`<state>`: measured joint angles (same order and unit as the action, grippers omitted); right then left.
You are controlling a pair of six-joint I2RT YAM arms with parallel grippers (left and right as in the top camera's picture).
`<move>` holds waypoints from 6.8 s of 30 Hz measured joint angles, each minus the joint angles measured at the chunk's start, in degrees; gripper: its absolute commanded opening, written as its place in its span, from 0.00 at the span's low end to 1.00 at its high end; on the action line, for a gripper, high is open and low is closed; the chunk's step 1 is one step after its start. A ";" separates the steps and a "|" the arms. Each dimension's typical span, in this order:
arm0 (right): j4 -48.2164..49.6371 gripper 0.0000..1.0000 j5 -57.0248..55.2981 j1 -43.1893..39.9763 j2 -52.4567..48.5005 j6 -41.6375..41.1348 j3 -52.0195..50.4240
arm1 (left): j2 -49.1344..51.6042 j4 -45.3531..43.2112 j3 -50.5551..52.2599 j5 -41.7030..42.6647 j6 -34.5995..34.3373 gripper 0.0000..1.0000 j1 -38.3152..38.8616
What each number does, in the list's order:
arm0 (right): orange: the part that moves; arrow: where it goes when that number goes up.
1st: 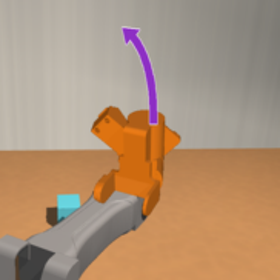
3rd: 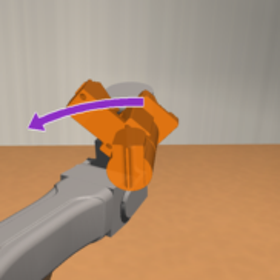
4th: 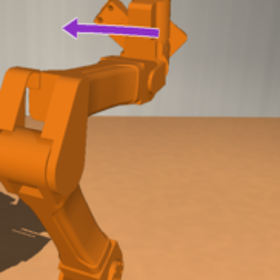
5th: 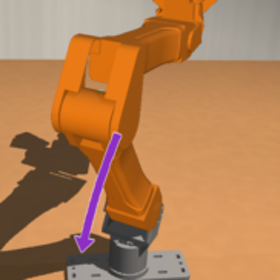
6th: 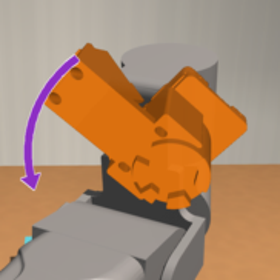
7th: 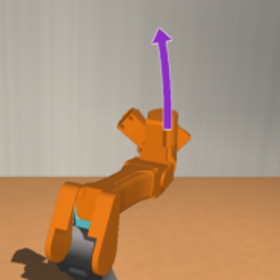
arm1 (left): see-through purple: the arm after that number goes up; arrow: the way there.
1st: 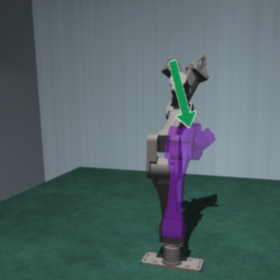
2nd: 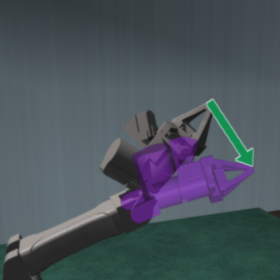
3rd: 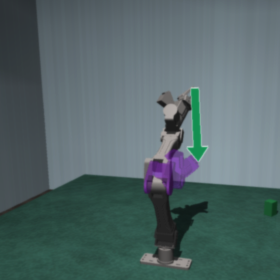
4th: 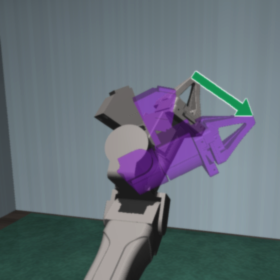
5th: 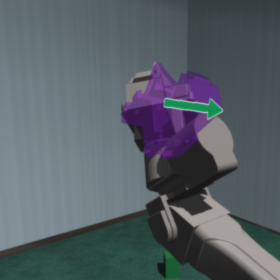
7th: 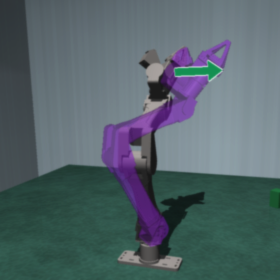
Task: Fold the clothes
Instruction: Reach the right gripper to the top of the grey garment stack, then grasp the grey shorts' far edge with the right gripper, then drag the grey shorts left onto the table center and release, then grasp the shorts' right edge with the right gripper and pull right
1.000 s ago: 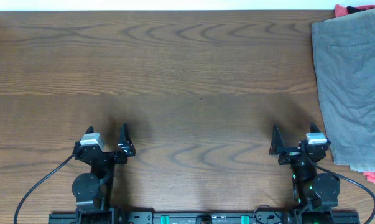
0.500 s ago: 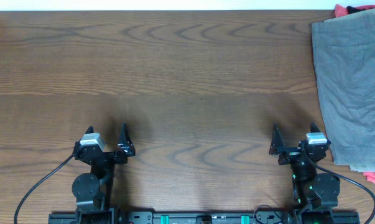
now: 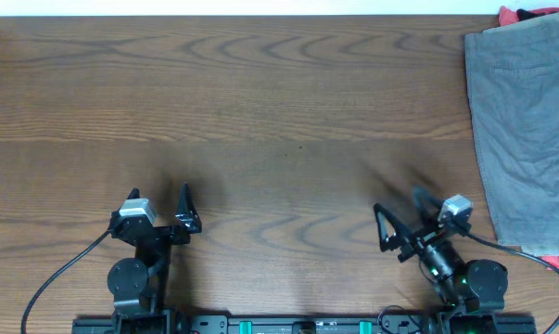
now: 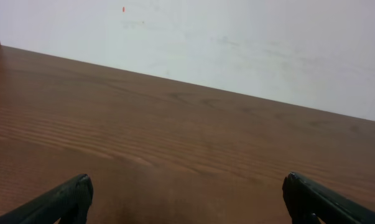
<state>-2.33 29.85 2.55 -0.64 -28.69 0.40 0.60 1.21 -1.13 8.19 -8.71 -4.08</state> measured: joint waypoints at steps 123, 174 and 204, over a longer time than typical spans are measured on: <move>-52.33 0.01 -34.45 -13.84 -118.66 29.05 114.36 | 0.02 0.13 -0.09 0.00 0.00 0.98 0.00; -67.06 0.99 -8.90 28.52 -118.77 19.56 107.30 | 0.02 0.11 -0.09 0.00 0.00 0.98 0.00; -78.71 0.99 -20.52 -19.47 -118.71 21.11 98.03 | 0.04 0.13 -0.09 0.00 0.00 0.98 0.00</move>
<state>-81.03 9.32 -16.93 -119.35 -7.57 98.43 0.64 1.34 -1.21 8.19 -8.71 -4.08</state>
